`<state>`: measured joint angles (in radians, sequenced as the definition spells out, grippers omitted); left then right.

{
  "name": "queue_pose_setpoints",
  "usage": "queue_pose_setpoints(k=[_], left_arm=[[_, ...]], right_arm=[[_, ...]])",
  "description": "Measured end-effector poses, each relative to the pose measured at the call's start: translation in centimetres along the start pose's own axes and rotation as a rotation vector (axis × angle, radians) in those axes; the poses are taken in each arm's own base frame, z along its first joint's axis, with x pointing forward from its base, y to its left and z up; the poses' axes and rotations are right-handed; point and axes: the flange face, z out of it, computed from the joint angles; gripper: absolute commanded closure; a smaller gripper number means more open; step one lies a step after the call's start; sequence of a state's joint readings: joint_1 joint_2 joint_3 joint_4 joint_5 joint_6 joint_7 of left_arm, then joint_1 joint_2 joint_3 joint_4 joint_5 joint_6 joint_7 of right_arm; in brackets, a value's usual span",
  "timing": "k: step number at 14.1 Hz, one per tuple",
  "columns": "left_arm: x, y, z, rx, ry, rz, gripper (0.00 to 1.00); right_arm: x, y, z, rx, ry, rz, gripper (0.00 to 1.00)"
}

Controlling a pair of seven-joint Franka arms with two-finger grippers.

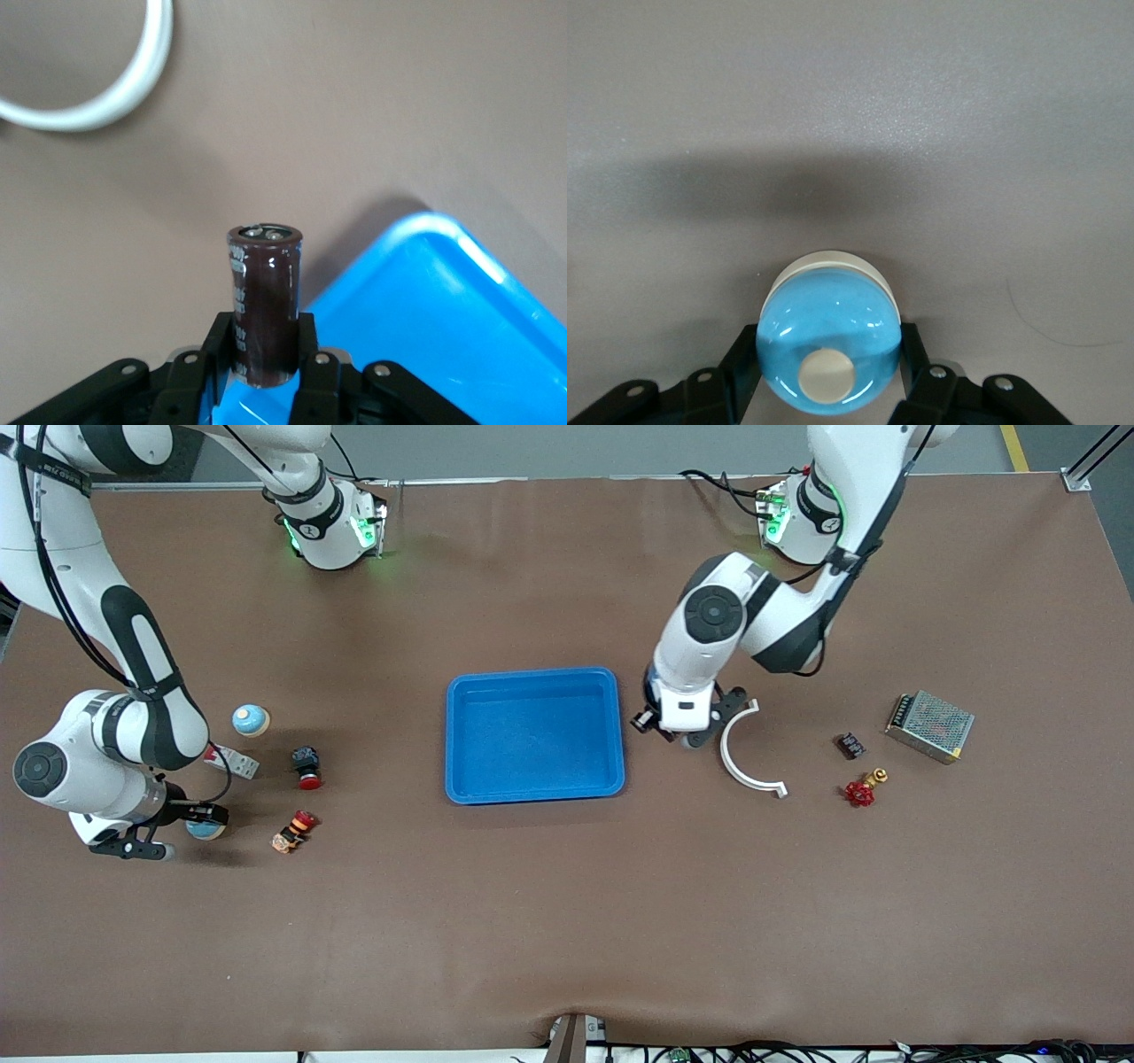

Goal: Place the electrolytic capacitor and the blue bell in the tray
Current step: 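Release the capacitor into the tray while the right gripper lifts the bell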

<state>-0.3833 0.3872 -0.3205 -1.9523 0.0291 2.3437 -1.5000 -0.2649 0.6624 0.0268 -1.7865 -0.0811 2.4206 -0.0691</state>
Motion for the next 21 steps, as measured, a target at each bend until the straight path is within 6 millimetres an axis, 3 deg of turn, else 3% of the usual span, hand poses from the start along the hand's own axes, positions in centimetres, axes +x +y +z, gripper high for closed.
queue_pose_setpoints(k=[2, 3, 6, 10, 11, 13, 15, 17, 19, 21], left_arm=[[-2.9, 1.4, 1.1, 0.002, -0.014, -0.018, 1.00], [-4.4, 2.0, 1.7, 0.004, -0.022, -0.030, 1.00], [-7.8, 4.1, 3.6, 0.006, -0.046, -0.099, 1.00], [-9.9, 5.1, 7.3, 0.043, -0.064, -0.165, 1.00], [-9.9, 5.1, 8.2, 0.055, -0.066, -0.176, 0.80], [-9.7, 5.1, 9.3, 0.070, -0.068, -0.196, 0.00], [-9.7, 5.2, 9.5, 0.069, -0.069, -0.200, 0.00], [-9.3, 5.8, 8.6, 0.048, -0.064, -0.208, 0.00], [-7.2, 6.6, 7.0, 0.020, -0.035, -0.224, 0.00], [-3.8, 6.8, 4.2, 0.018, 0.018, -0.244, 0.00]], right_arm=[[0.3, -0.4, -1.0, 0.001, -0.011, -0.008, 1.00], [0.5, -0.6, -2.5, 0.002, -0.028, -0.013, 1.00], [0.5, -1.6, -10.1, -0.003, -0.049, -0.029, 1.00], [-1.8, -3.3, -20.1, -0.005, -0.070, -0.047, 1.00], [-2.5, -3.6, -21.8, 0.009, -0.078, -0.043, 1.00], [-3.8, -4.6, -24.2, 0.040, -0.102, -0.040, 1.00], [-5.2, -6.2, -26.2, 0.053, -0.117, -0.038, 1.00], [-7.0, -8.9, -28.3, 0.044, -0.130, 0.019, 1.00], [-9.0, -13.2, -29.9, 0.029, -0.125, 0.067, 1.00], [-10.9, -17.6, -30.0, 0.018, -0.118, 0.097, 1.00]])
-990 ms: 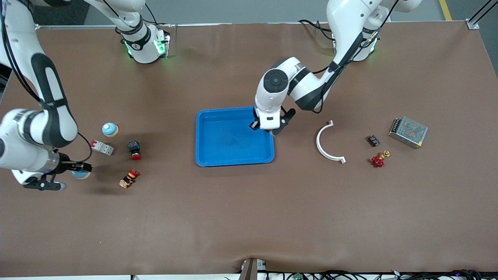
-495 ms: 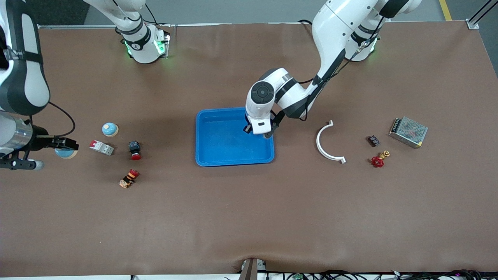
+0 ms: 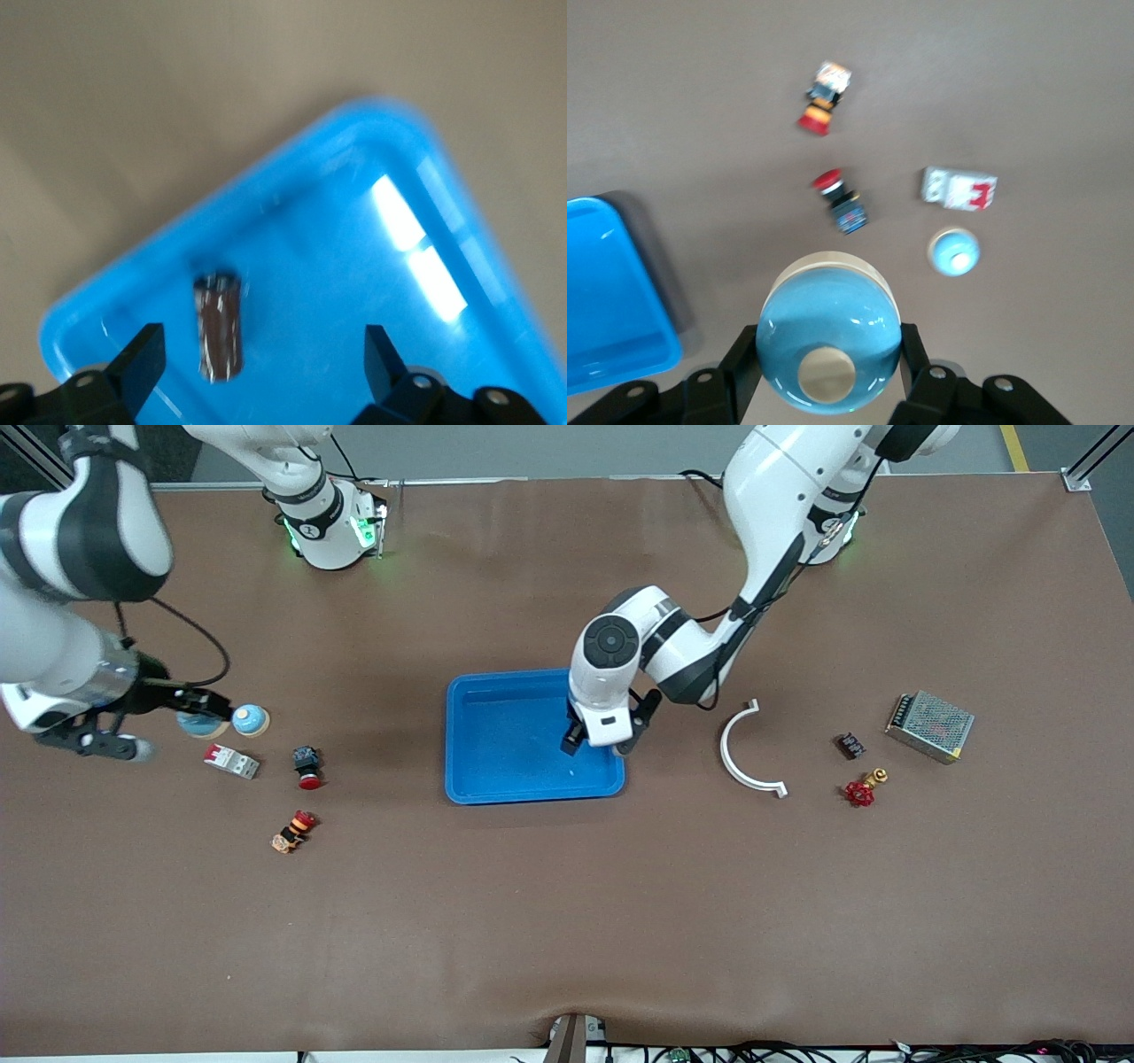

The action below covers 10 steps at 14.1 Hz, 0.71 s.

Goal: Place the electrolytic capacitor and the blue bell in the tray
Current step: 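Release the capacitor into the tray while the right gripper lifts the bell, then grasp the second capacitor with the left gripper while the right gripper carries the bell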

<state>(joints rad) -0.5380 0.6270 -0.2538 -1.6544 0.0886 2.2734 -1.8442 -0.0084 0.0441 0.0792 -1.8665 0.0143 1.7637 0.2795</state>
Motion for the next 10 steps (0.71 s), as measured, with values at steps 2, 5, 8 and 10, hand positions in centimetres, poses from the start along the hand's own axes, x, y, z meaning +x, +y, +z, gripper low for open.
queue_pose_setpoints(k=[2, 5, 8, 10], left_arm=[[4.7, 0.4, -3.3, 0.019, 0.066, -0.024, 0.00], [12.3, -0.5, -6.5, 0.103, 0.105, -0.022, 0.00], [19.5, -2.4, -7.1, 0.156, 0.106, -0.031, 0.00], [24.1, -4.6, -6.5, 0.197, 0.094, 0.004, 0.00]], right_arm=[[-1.8, -3.9, 1.3, 0.006, 0.011, 0.034, 1.00], [-3.8, -7.4, 2.8, 0.033, -0.005, 0.072, 1.00], [-6.3, -9.6, 4.6, 0.044, 0.027, 0.116, 1.00], [-8.3, -11.4, 6.3, 0.054, 0.056, 0.154, 1.00]])
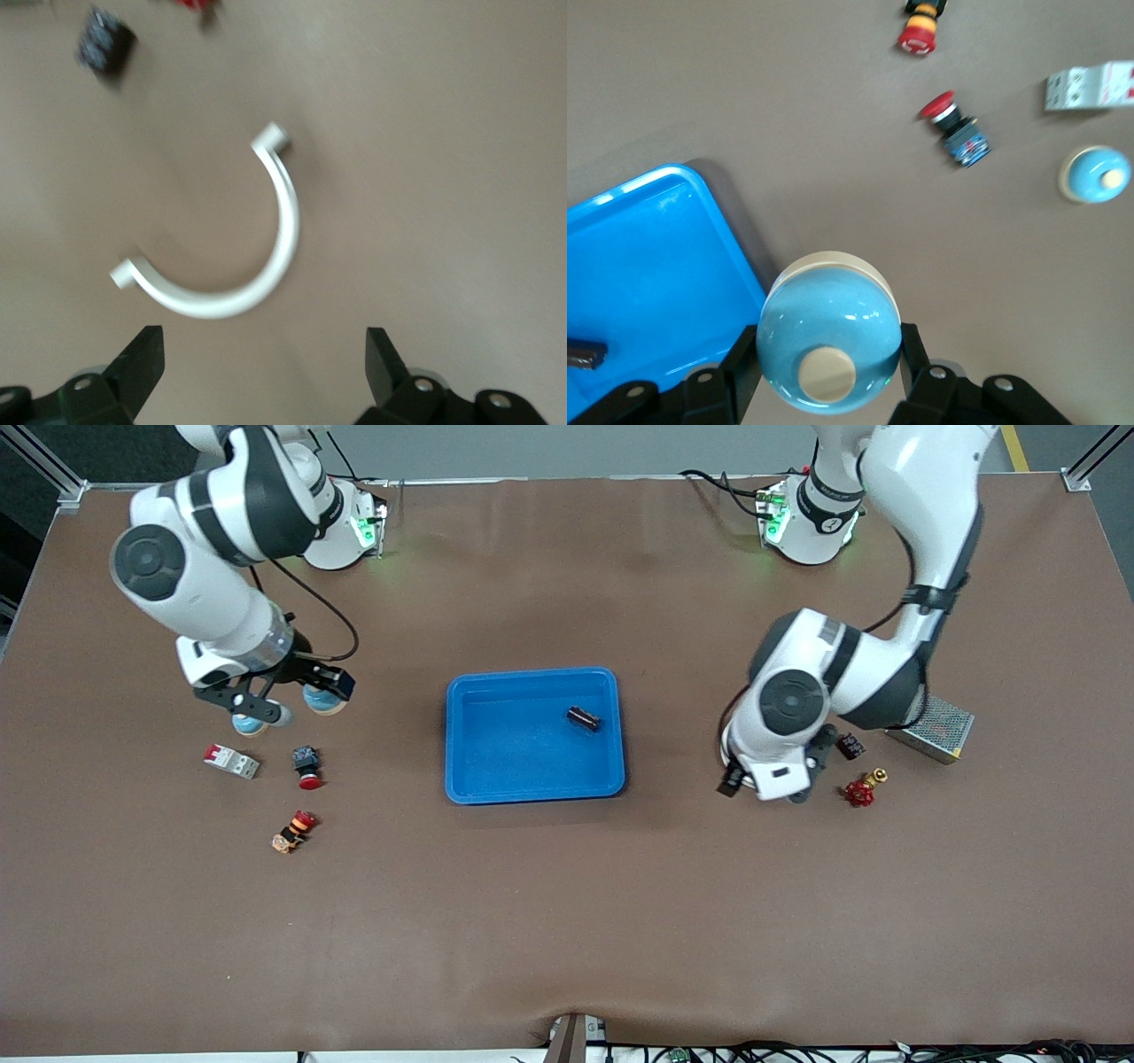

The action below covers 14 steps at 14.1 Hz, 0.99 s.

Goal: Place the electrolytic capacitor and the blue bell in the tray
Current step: 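Grasp the second capacitor with the left gripper while the right gripper carries the bell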

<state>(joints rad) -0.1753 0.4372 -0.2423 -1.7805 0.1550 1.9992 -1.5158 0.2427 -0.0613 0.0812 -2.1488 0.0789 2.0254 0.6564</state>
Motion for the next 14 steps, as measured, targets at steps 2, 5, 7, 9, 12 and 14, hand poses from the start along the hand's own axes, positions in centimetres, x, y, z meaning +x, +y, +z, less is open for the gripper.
queue_pose_setpoints(k=[2, 5, 7, 9, 12, 14], left_arm=[[3.8, -2.2, 1.5, 0.036, -0.015, 0.023, 0.00], [7.8, -4.8, 3.5, 0.080, -0.025, 0.081, 0.00], [10.4, -6.3, 4.9, 0.098, -0.035, 0.128, 0.00], [12.6, -7.6, 6.2, 0.092, -0.050, 0.148, 0.00], [14.7, -9.3, 8.6, 0.060, -0.062, 0.163, 0.00], [15.0, -10.2, 10.3, 0.038, -0.064, 0.159, 0.00]], right_arm=[[-2.3, -2.5, 0.8, 0.019, 0.029, 0.035, 1.00], [-4.4, -5.1, 1.4, 0.055, 0.064, 0.078, 1.00], [-5.3, -6.4, 2.5, 0.064, 0.069, 0.103, 1.00], [-6.1, -7.5, 4.4, 0.054, 0.057, 0.116, 1.00], [-6.0, -8.3, 7.2, 0.032, 0.038, 0.122, 1.00], [-5.9, -8.7, 9.3, 0.017, 0.025, 0.118, 1.00]])
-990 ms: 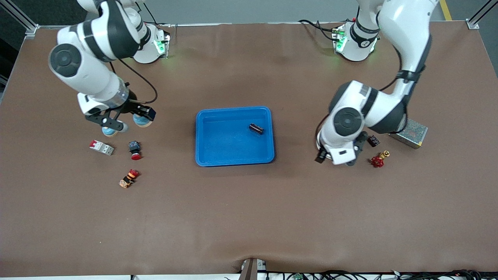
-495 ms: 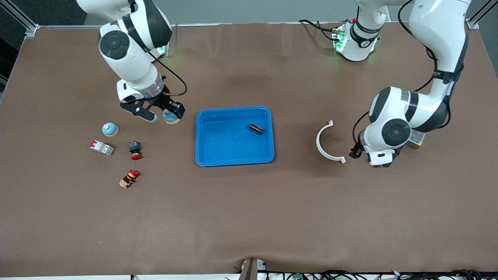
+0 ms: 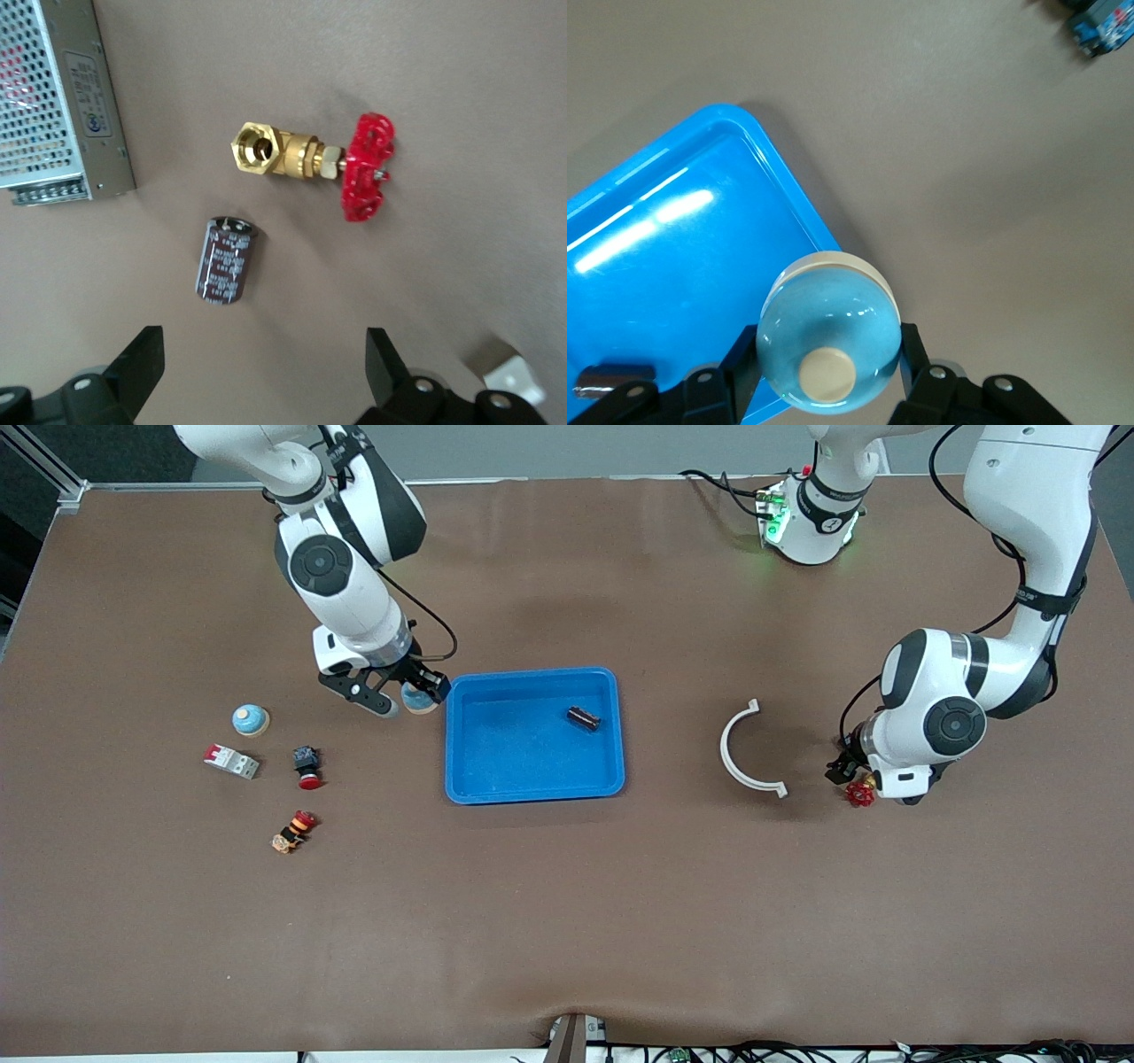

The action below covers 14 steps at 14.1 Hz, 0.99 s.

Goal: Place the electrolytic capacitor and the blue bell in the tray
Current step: 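Grasp the second capacitor with the left gripper while the right gripper carries the bell, then lower the bell into the tray while the left gripper lifts the capacitor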

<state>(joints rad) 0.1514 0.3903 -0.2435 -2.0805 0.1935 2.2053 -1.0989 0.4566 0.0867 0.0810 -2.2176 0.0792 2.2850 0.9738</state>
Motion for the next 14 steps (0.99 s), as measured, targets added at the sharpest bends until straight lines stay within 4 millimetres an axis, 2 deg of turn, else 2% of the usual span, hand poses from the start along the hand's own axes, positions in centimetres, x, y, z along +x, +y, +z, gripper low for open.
queue_pose_setpoints(k=[4, 8, 11, 13, 14], left_arm=[[-0.1, -1.0, 1.9, -0.011, -0.006, 0.005, 0.00], [1.2, -2.5, 3.0, -0.048, -0.001, 0.061, 0.00], [2.1, -3.7, 3.8, -0.052, -0.008, 0.075, 0.10], [1.9, -3.7, 4.1, -0.058, -0.006, 0.083, 0.33], [1.7, -3.7, 4.4, -0.069, -0.001, 0.086, 0.40]], right_arm=[[-1.2, -1.6, 3.8, -0.006, -0.006, -0.023, 1.00], [-1.8, -2.8, 5.0, -0.006, -0.008, -0.032, 1.00], [-1.8, -3.3, 6.5, -0.015, -0.015, -0.035, 1.00], [-1.9, -3.6, 8.5, -0.014, -0.015, -0.040, 1.00], [-2.1, -3.8, 9.5, -0.015, -0.016, -0.044, 1.00]])
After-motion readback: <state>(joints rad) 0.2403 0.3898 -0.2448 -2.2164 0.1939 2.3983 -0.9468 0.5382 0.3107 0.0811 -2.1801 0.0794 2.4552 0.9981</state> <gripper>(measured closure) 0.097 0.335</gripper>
